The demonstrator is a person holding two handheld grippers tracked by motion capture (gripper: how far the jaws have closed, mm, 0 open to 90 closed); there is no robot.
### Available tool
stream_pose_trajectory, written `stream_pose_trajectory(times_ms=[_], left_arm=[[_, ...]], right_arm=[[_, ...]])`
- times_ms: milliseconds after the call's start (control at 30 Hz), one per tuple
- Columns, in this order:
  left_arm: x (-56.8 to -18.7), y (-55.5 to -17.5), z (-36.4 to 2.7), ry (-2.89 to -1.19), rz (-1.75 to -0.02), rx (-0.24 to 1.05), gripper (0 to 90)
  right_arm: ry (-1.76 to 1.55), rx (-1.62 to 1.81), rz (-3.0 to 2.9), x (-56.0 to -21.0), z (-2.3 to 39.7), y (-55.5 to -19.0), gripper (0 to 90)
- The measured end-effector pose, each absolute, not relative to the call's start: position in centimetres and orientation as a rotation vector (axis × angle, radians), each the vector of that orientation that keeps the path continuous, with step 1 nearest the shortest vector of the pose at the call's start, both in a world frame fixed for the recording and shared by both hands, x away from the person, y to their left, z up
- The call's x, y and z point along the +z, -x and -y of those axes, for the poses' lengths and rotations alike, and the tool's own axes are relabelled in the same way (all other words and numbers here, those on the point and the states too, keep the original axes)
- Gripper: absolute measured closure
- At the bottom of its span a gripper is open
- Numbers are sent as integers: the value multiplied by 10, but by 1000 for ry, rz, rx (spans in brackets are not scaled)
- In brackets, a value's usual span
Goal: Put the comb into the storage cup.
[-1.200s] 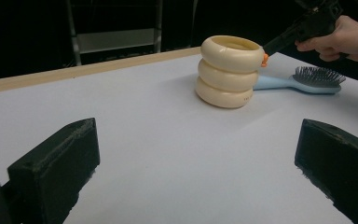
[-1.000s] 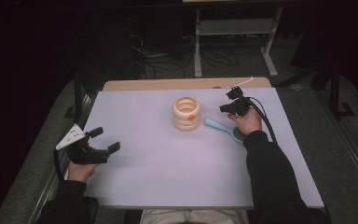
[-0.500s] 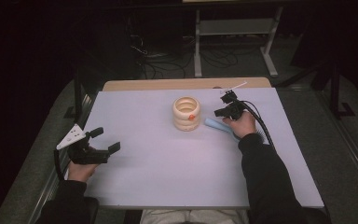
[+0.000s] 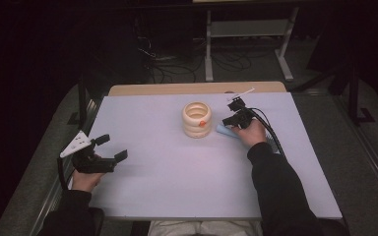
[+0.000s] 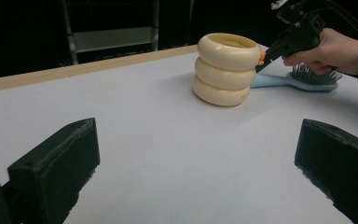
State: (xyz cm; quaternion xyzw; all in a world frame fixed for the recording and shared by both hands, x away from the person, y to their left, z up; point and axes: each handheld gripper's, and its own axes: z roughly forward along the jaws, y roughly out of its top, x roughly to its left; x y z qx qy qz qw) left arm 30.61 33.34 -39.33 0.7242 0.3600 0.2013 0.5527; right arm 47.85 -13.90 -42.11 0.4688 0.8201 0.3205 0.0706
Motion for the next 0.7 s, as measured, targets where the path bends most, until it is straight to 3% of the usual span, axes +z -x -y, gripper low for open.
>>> stream_pose_trajectory(times_ms=[300,700], left_arm=[[-393,-306,-334,-1711,-849,478,0],[-393,-306,-333,-1713,-847,477,0]], right_arm=[[-1465,926,-2457,-428,138,-480,892],[-1306,797,-2592,-430,116,-462,891]])
